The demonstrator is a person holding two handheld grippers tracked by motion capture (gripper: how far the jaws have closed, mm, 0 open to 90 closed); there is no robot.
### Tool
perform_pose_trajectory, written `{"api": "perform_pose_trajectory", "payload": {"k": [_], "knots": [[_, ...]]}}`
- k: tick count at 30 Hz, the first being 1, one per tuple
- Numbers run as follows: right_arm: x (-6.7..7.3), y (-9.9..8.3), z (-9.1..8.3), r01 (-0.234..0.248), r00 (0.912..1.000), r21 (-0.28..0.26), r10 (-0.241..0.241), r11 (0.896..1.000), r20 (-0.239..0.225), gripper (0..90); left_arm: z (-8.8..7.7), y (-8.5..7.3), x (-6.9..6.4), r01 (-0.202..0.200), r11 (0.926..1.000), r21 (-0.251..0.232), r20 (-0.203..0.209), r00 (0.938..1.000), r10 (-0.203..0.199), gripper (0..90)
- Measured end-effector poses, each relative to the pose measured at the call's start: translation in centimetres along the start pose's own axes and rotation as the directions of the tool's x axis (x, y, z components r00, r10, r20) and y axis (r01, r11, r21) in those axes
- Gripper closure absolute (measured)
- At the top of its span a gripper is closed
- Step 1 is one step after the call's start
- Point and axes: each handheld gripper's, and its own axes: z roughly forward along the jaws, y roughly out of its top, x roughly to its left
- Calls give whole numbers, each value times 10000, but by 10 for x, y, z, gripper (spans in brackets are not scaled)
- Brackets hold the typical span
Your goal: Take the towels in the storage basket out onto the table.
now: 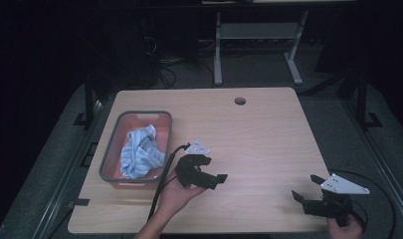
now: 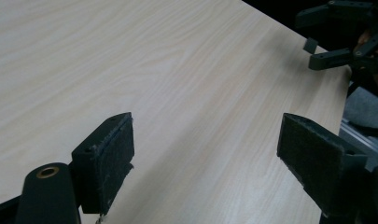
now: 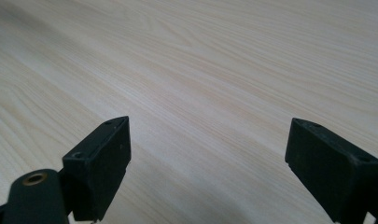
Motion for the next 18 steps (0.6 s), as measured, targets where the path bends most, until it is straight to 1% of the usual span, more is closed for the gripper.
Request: {"api": "perform_pose_trajectory", "payload": {"k": [1, 2, 3, 4, 5, 6, 7, 9, 10, 12, 13, 14, 15, 16, 17, 18], "knots": [[0, 0, -1, 9, 10000, -43, -9, 10000, -4, 136, -1, 3, 1, -74, 9999, 106, -22, 10000, 74, 182], [0, 0, -2, -55, 10000, -79, 54, 10000, -28, 137, -2, 5, 3, -56, 9999, 134, -92, 9999, 57, 183], [0, 0, -3, -92, 10000, -117, 92, 9999, -38, 136, -3, 6, 4, -23, 9999, 167, -66, 10000, 25, 184], [0, -1, -3, -97, 9999, -131, 97, 9999, -34, 137, -4, 8, 7, 91, 9999, 97, 20, 10000, -91, 188], [-1, -1, -4, -120, 9999, -134, 119, 9998, -43, 137, -5, 10, 9, 44, 9998, 187, 20, 10000, -44, 194], [-1, -1, -4, -119, 9999, -144, 118, 9998, -51, 137, -5, 11, 10, 98, 9997, 229, 5, 10000, -98, 194], [-1, -1, -4, -104, 9999, -139, 103, 9998, -55, 137, -6, 13, 12, 33, 9996, 267, 17, 10000, -33, 194], [-1, -1, -5, -115, 9999, -145, 114, 9998, -67, 137, -6, 16, 15, 34, 9988, 491, -65, 10000, -31, 195], [-2, -1, -5, -108, 9999, -165, 107, 9998, -57, 136, -6, 17, 17, 28, 9988, 492, -132, 9999, -22, 195], [-2, -1, -5, -134, 9999, -152, 133, 9998, -69, 136, -6, 20, 23, -26, 9974, 724, -169, 9998, 38, 195], [-2, -1, -5, -146, 9999, -150, 145, 9998, -85, 137, -8, 21, 25, 82, 9979, 647, -207, 9998, -68, 195], [-2, -1, -5, -125, 9999, -153, 124, 9998, -89, 137, -9, 22, 28, 15, 9974, 716, -197, 9998, -1, 195], [-2, -1, -5, -134, 9999, -160, 132, 9998, -81, 137, -10, 23, 30, 145, 9972, 739, -195, 9997, -131, 195], [-2, -2, -5, -142, 9999, -169, 141, 9998, -81, 137, -13, 25, 33, 270, 9978, 601, -228, 9994, -257, 195], [-2, -2, -5, -164, 9998, -174, 162, 9997, -96, 137, -15, 26, 34, 201, 9982, 565, -254, 9995, -187, 198], [-3, -2, -4, -157, 9998, -169, 155, 9997, -103, 137, -16, 27, 36, 187, 9977, 658, -299, 9994, -168, 201]]}}
